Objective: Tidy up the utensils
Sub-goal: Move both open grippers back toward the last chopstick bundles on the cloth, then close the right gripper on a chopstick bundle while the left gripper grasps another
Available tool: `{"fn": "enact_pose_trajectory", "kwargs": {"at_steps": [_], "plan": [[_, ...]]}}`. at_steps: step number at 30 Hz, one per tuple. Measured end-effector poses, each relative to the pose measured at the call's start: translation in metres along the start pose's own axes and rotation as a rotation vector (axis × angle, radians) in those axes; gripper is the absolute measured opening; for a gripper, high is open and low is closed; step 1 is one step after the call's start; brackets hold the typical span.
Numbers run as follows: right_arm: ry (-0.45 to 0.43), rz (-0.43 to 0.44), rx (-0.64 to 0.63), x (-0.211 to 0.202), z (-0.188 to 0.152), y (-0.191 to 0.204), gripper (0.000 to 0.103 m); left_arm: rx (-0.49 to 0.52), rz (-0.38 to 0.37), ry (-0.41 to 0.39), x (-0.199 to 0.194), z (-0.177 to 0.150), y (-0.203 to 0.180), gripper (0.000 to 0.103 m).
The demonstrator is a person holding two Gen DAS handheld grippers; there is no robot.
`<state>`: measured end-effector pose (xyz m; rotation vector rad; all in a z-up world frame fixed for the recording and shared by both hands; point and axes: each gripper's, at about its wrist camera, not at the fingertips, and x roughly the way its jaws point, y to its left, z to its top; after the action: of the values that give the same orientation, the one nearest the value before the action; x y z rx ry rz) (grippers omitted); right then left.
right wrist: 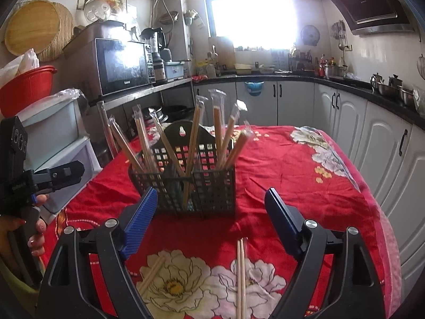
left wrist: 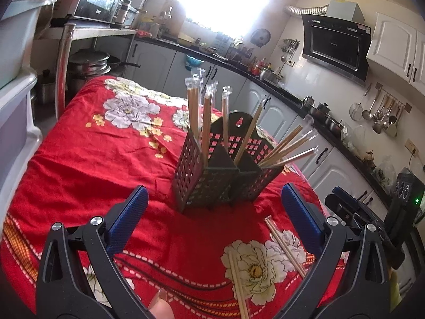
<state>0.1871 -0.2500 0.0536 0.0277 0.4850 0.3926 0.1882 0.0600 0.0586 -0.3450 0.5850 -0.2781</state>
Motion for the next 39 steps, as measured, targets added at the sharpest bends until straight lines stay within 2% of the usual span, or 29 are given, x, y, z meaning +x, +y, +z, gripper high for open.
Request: {"fn": "enact_pose_trajectory", "kwargs": {"at_steps": [16,21,25,34,38,39], "plan": [[0.084,-0.02,0.004,-0.004,-0.035,-0.014,0.08,0.029,-0.009,0.079,0.012,-0.03,-0.013,0.092],[0.124,-0.034,0.021,-0.001,-0.046,-0.026,0.08,0.052,-0.014,0.133,0.025,-0.044,-0.021,0.092],[0.185,-0.026,0.044,0.008,-0.053,-0.038,0.08,0.069,-0.028,0.178,0.037,-0.057,-0.03,0.092],[0.251,0.004,0.082,0.026,-0.062,-0.057,0.08,0.083,-0.042,0.282,0.066,-0.083,-0.042,0.092],[0.285,0.015,0.097,0.036,-0.065,-0.065,0.08,0.085,-0.047,0.32,0.077,-0.09,-0.044,0.078],[0.296,0.015,0.098,0.039,-0.066,-0.067,0.08,0.084,-0.05,0.329,0.079,-0.091,-0.044,0.071]]}}
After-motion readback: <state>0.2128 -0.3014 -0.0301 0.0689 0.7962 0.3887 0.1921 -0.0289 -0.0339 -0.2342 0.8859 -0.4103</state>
